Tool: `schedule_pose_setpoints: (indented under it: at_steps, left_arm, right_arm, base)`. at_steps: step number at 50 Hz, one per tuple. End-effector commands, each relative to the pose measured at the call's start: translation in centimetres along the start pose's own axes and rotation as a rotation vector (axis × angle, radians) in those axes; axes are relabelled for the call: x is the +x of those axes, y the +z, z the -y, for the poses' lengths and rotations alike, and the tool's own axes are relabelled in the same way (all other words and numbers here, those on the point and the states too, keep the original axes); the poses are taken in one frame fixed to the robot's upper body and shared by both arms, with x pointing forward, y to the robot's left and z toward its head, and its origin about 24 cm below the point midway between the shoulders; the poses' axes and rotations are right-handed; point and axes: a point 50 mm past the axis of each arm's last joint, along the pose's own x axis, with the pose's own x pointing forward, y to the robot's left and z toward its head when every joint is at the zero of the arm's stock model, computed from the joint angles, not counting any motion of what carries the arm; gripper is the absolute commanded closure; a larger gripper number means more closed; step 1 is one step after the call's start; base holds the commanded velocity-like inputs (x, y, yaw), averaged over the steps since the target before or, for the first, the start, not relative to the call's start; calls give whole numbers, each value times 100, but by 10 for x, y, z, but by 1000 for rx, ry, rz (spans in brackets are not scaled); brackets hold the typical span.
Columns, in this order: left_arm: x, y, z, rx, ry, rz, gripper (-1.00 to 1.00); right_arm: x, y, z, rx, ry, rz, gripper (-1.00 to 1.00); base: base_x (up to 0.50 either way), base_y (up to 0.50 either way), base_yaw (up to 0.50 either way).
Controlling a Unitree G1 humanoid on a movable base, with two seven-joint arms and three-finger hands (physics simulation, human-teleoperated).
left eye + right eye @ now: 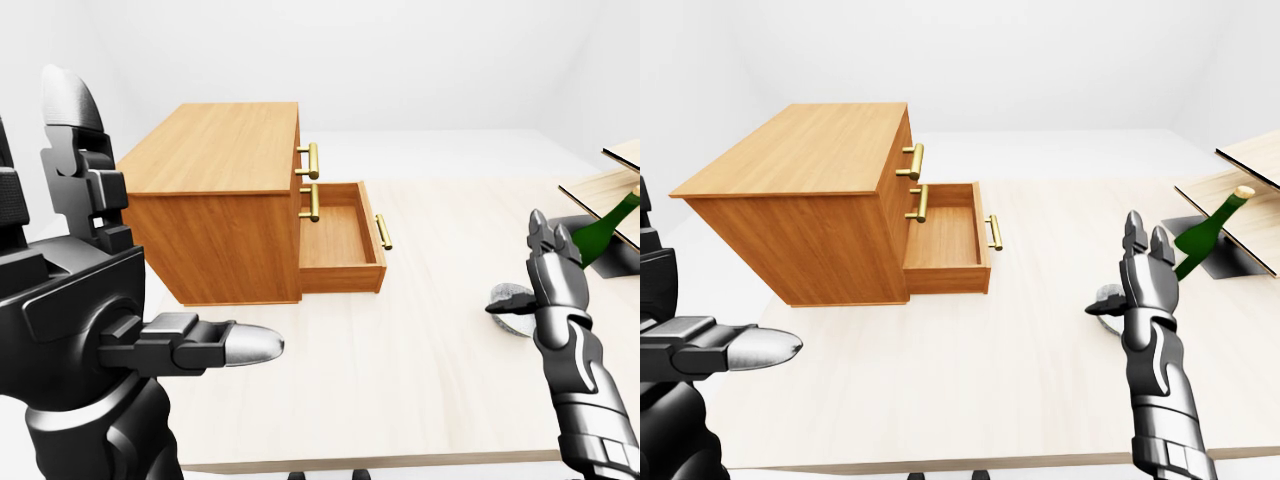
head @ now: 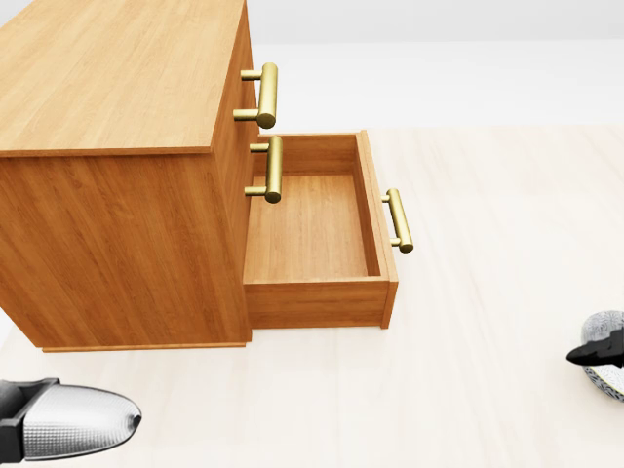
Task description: Put the bowl on top of the cabinet.
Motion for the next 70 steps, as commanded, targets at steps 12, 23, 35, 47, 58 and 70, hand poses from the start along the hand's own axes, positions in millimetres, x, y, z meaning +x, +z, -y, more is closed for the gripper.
schedule_pose_setpoints:
  at_steps: [12,23,35,47,58,70]
  left_arm:
    - [0,1,0,2,0,7,-100]
    - [0,1,0,2,0,3,-100]
    - [0,0,0,4,-1,1,-100]
    - [0,0,0,4,0,1,-100]
    - [0,0,1,4,-1,-2,-100]
    - [0,-2,0,5,-1,-9,-100]
  right_arm:
    - [-9,-10,-11,-41,25,-32,-100]
    - [-17,-15,-22,-64,50,-45,-100]
    - [-22,-20,-31,-88,68,-62,-100]
    - [-24,-25,-36,-106,77,-77,-100]
    - [-23,-32,-44,-134,84,-105,-100]
    - [-22,-39,-49,-158,88,-128,-100]
  base:
    - [0,0,0]
    - [0,0,0]
    - [0,0,0]
    - [0,0,0]
    - [0,0,0]
    - [0,0,0]
